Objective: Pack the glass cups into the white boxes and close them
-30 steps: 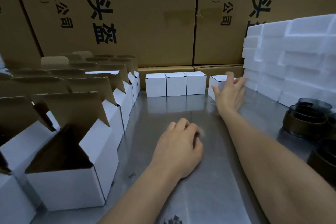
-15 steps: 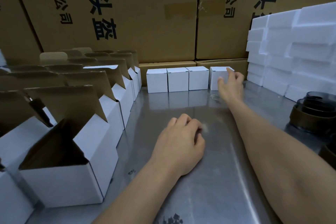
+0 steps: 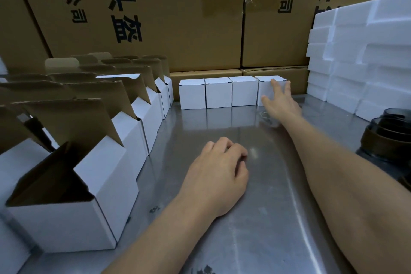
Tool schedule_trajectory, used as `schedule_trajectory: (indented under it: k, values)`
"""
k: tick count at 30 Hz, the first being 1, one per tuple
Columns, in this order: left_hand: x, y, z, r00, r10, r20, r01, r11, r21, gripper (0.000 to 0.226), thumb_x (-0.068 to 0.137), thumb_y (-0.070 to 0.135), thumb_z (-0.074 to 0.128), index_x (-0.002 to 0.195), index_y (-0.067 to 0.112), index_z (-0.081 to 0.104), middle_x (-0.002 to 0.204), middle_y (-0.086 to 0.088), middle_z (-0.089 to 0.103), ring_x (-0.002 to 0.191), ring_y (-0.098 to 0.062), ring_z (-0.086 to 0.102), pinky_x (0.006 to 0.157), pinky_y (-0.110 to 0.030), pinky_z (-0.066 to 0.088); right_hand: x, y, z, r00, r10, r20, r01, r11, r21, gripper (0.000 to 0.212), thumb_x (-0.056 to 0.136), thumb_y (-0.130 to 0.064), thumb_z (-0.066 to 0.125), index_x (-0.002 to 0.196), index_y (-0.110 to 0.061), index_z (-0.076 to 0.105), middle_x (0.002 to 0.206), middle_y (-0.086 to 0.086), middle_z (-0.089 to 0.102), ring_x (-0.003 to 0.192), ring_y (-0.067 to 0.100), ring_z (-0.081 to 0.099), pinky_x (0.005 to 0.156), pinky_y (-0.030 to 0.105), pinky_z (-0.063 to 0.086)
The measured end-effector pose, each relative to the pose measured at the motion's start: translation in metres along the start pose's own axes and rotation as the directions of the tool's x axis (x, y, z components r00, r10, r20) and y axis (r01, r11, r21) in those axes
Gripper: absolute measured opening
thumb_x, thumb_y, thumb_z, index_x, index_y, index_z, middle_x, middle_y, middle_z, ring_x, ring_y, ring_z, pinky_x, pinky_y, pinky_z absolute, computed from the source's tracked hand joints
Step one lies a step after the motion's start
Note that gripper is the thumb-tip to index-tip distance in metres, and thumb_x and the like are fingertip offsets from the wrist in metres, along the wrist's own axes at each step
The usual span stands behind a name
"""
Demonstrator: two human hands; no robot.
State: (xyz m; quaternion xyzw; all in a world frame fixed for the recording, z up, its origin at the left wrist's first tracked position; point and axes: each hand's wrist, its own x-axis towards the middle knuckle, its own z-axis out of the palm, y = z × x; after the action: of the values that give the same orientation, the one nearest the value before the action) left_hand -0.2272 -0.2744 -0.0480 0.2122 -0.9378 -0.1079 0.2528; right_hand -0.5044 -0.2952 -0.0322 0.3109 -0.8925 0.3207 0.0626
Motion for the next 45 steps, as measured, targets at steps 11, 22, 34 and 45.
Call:
schedule_trajectory:
  k: [11, 22, 34, 45]
  values:
    - [0.001, -0.001, 0.001, 1.0, 0.0, 0.017, 0.0, 1.0, -0.007, 0.025, 0.097, 0.032, 0.038, 0.118, 0.031, 0.052, 0.118, 0.015, 0.044, 0.108, -0.009, 0.036, 0.081, -0.023, 0.038, 0.006, 0.001, 0.008, 0.991, -0.022, 0.13, 0.011, 0.996, 0.084, 0.069, 0.1, -0.03, 0.043, 0.153, -0.011, 0.003, 0.159, 0.005, -0.018, 0.136, 0.038, 0.033, 0.106, 0.042, 0.032]
    - [0.003, -0.004, 0.002, 1.0, -0.025, 0.007, 0.025, 1.0, -0.011, 0.024, 0.093, 0.035, 0.044, 0.114, 0.03, 0.055, 0.113, 0.015, 0.046, 0.104, -0.009, 0.039, 0.075, -0.023, 0.034, -0.038, -0.012, 0.0, 0.999, 0.054, -0.002, -0.054, 0.997, -0.055, 0.042, 0.1, -0.024, 0.035, 0.135, -0.002, 0.038, 0.142, 0.019, 0.038, 0.123, 0.038, 0.044, 0.093, 0.041, 0.039]
    - [-0.043, 0.028, -0.025, 0.989, -0.122, -0.081, 0.138, 0.966, 0.221, 0.022, 0.096, 0.022, 0.036, 0.102, 0.019, 0.057, 0.106, 0.002, 0.053, 0.097, -0.019, 0.052, 0.065, -0.031, 0.04, -0.149, -0.021, -0.072, 0.99, 0.144, 0.007, -0.109, 0.784, -0.611, 0.053, 0.093, -0.029, 0.041, 0.142, -0.009, 0.036, 0.151, 0.017, 0.026, 0.142, 0.033, 0.018, 0.115, 0.049, 0.012]
    - [-0.1, 0.052, -0.042, 0.987, -0.128, -0.096, 0.146, 0.967, 0.211, 0.023, 0.098, 0.022, 0.032, 0.103, 0.019, 0.055, 0.105, 0.004, 0.05, 0.094, -0.015, 0.05, 0.063, -0.026, 0.036, -0.173, -0.022, -0.131, 0.971, 0.237, 0.015, -0.184, 0.788, -0.587, 0.045, 0.092, -0.015, 0.048, 0.136, -0.007, 0.04, 0.133, 0.017, 0.051, 0.123, 0.032, 0.048, 0.103, 0.039, 0.034]
